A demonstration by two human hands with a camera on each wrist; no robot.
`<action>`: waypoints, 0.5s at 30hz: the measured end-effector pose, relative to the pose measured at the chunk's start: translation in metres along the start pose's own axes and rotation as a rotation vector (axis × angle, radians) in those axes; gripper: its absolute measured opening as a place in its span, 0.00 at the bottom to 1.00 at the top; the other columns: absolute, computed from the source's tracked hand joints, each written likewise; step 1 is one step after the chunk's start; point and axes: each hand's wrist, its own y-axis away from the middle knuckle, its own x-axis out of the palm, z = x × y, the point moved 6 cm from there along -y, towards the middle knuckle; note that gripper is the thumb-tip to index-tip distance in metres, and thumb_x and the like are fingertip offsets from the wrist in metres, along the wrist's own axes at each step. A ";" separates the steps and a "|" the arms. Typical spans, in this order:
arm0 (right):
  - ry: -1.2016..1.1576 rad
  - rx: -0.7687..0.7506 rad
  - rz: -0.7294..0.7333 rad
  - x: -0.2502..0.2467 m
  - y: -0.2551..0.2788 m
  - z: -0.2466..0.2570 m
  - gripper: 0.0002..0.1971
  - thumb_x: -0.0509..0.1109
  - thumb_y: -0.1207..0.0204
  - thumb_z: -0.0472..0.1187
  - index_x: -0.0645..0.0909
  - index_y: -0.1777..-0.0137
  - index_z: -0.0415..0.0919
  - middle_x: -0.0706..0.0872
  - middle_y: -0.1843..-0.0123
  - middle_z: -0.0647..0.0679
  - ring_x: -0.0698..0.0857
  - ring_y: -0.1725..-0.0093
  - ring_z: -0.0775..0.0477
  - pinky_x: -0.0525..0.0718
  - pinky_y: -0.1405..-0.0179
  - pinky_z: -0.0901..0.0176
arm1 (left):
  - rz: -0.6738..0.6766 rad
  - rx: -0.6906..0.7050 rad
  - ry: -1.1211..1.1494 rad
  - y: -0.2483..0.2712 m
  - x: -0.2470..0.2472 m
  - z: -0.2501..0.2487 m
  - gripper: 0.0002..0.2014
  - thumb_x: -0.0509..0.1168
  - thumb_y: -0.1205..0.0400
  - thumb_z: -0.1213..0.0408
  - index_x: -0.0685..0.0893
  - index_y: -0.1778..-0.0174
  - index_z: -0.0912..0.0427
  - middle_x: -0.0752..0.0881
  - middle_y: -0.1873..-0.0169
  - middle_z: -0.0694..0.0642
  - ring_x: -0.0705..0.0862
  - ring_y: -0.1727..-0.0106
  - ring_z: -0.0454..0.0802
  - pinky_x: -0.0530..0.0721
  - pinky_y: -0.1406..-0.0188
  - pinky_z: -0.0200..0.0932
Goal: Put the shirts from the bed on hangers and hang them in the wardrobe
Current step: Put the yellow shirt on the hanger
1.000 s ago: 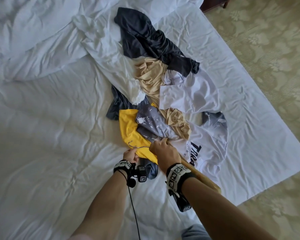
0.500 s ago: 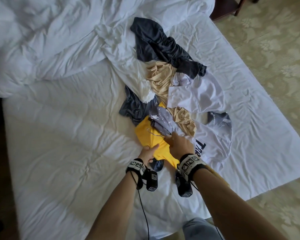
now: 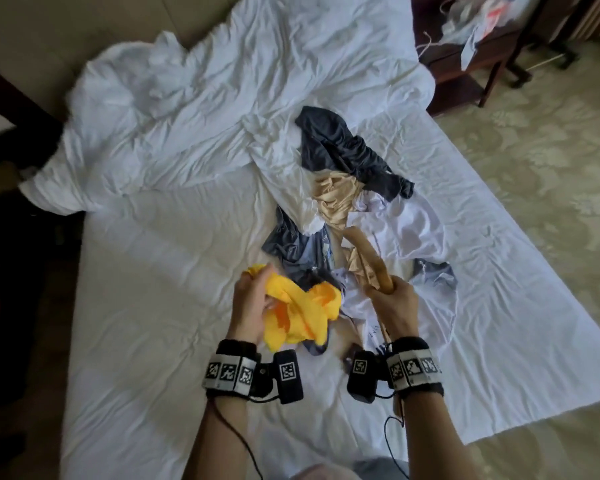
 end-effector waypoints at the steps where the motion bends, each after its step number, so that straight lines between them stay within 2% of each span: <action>1: -0.028 0.006 -0.001 -0.001 0.007 0.005 0.05 0.78 0.23 0.42 0.89 0.55 0.40 0.86 0.67 0.49 0.83 0.66 0.51 0.76 0.61 0.56 | 0.015 0.069 0.014 0.010 -0.001 -0.026 0.17 0.72 0.15 0.63 0.76 0.69 0.56 0.72 0.80 0.53 0.72 0.79 0.49 0.68 0.76 0.40; 2: -0.044 0.002 0.003 -0.002 0.014 0.012 0.06 0.78 0.22 0.42 0.89 0.55 0.39 0.87 0.67 0.48 0.83 0.67 0.51 0.76 0.62 0.56 | 0.037 0.141 0.024 0.022 0.000 -0.052 0.21 0.70 0.14 0.65 0.71 0.72 0.55 0.67 0.82 0.51 0.67 0.81 0.46 0.64 0.78 0.38; 4: -0.041 -0.044 0.037 -0.001 0.025 0.033 0.08 0.76 0.21 0.44 0.90 0.54 0.40 0.89 0.65 0.46 0.85 0.65 0.49 0.79 0.62 0.57 | 0.083 0.272 0.029 0.046 -0.001 -0.101 0.24 0.70 0.14 0.66 0.67 0.74 0.56 0.64 0.83 0.51 0.62 0.83 0.45 0.60 0.80 0.38; 6: -0.041 -0.127 0.084 0.001 0.037 0.063 0.07 0.75 0.18 0.45 0.89 0.56 0.44 0.90 0.63 0.46 0.87 0.63 0.47 0.79 0.62 0.57 | 0.114 0.387 0.022 0.071 -0.006 -0.143 0.25 0.70 0.14 0.64 0.68 0.75 0.60 0.64 0.82 0.54 0.62 0.81 0.48 0.60 0.79 0.41; 8: -0.057 -0.247 0.119 0.004 0.052 0.097 0.11 0.75 0.17 0.46 0.84 0.61 0.48 0.87 0.66 0.50 0.84 0.66 0.51 0.75 0.66 0.58 | 0.141 0.477 0.020 0.094 -0.014 -0.175 0.24 0.71 0.15 0.61 0.69 0.74 0.64 0.64 0.82 0.56 0.61 0.79 0.50 0.57 0.76 0.46; 10: -0.124 -0.384 0.133 0.010 0.070 0.133 0.13 0.77 0.18 0.46 0.80 0.63 0.50 0.84 0.69 0.54 0.81 0.68 0.54 0.74 0.66 0.55 | 0.145 0.540 0.013 0.112 -0.023 -0.201 0.23 0.71 0.17 0.59 0.69 0.73 0.61 0.63 0.81 0.55 0.61 0.79 0.50 0.53 0.74 0.51; 13: -0.206 -0.557 0.219 0.024 0.106 0.187 0.15 0.79 0.19 0.49 0.78 0.61 0.46 0.82 0.70 0.51 0.79 0.69 0.51 0.77 0.66 0.47 | 0.140 0.600 0.027 0.132 -0.044 -0.232 0.21 0.71 0.16 0.62 0.69 0.73 0.55 0.64 0.80 0.53 0.62 0.78 0.48 0.56 0.75 0.46; 15: -0.285 -0.662 0.281 0.033 0.137 0.222 0.16 0.81 0.20 0.50 0.78 0.60 0.44 0.83 0.69 0.52 0.81 0.68 0.50 0.79 0.65 0.48 | 0.152 0.646 -0.010 0.143 -0.063 -0.247 0.20 0.69 0.14 0.63 0.73 0.72 0.55 0.67 0.78 0.56 0.64 0.76 0.51 0.61 0.76 0.43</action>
